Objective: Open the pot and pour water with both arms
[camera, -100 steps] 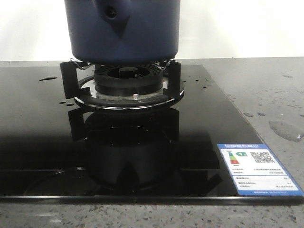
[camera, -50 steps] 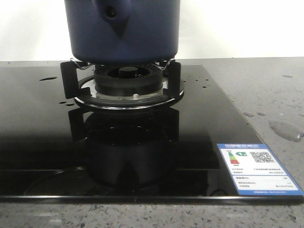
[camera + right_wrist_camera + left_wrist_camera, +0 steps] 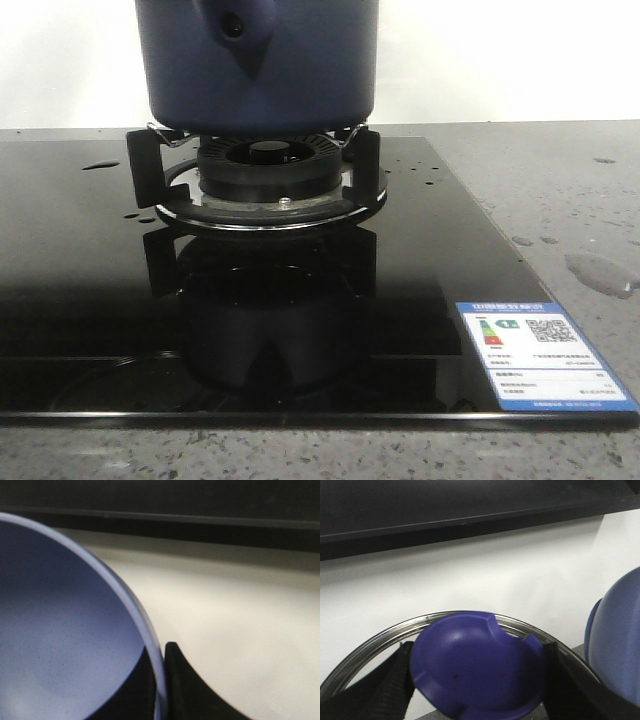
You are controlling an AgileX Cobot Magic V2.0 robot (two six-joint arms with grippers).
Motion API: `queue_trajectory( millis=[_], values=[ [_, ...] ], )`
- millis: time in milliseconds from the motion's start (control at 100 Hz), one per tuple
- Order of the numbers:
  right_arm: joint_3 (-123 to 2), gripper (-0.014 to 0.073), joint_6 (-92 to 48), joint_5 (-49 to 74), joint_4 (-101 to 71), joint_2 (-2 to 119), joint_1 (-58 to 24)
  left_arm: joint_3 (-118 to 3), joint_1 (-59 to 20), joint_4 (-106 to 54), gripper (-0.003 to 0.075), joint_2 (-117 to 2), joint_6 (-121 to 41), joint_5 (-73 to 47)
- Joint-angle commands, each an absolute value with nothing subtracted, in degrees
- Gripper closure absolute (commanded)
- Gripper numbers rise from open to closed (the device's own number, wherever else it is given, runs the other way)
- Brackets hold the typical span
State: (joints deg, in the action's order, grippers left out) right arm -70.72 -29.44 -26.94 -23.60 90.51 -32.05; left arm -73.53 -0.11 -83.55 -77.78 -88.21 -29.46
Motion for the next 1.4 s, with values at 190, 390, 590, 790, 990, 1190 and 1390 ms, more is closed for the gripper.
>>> queue_trajectory(
  millis=[190, 390, 590, 790, 990, 1190, 1390],
  values=[
    [-71.49, 0.0650, -29.58, -35.79, -22.20, 89.14, -31.20, -75.96, 0.07, -87.16, 0.0353, -75.36, -88.12, -28.94],
    [-65.87, 0.0650, -29.58, -53.83, -18.88, 89.14, -31.93, -75.96, 0.07, -87.16, 0.0353, -75.36, -88.12, -28.94],
    [-64.88, 0.0650, -29.58, -56.56, -12.74, 89.14, -31.93, -75.96, 0.07, -87.16, 0.0353, -75.36, -88.12, -29.04],
    [-64.88, 0.0650, -29.58, -61.83, -12.07, 89.14, -31.93, -75.96, 0.07, -87.16, 0.0353, -75.36, -88.12, -29.04],
    [-64.88, 0.0650, -29.58, -63.98, -10.64, 89.14, -31.93, -75.96, 0.07, -87.16, 0.0353, -75.36, -88.12, -29.04],
    [-64.88, 0.0650, -29.58, -63.77, -10.64, 89.14, -31.93, -75.96, 0.07, -87.16, 0.0353, -75.36, -88.12, -29.04],
    [-64.88, 0.0650, -29.58, -60.23, -10.64, 89.14, -31.93, -75.96, 0.07, -87.16, 0.0353, -75.36, -88.12, -29.15]
  ],
)
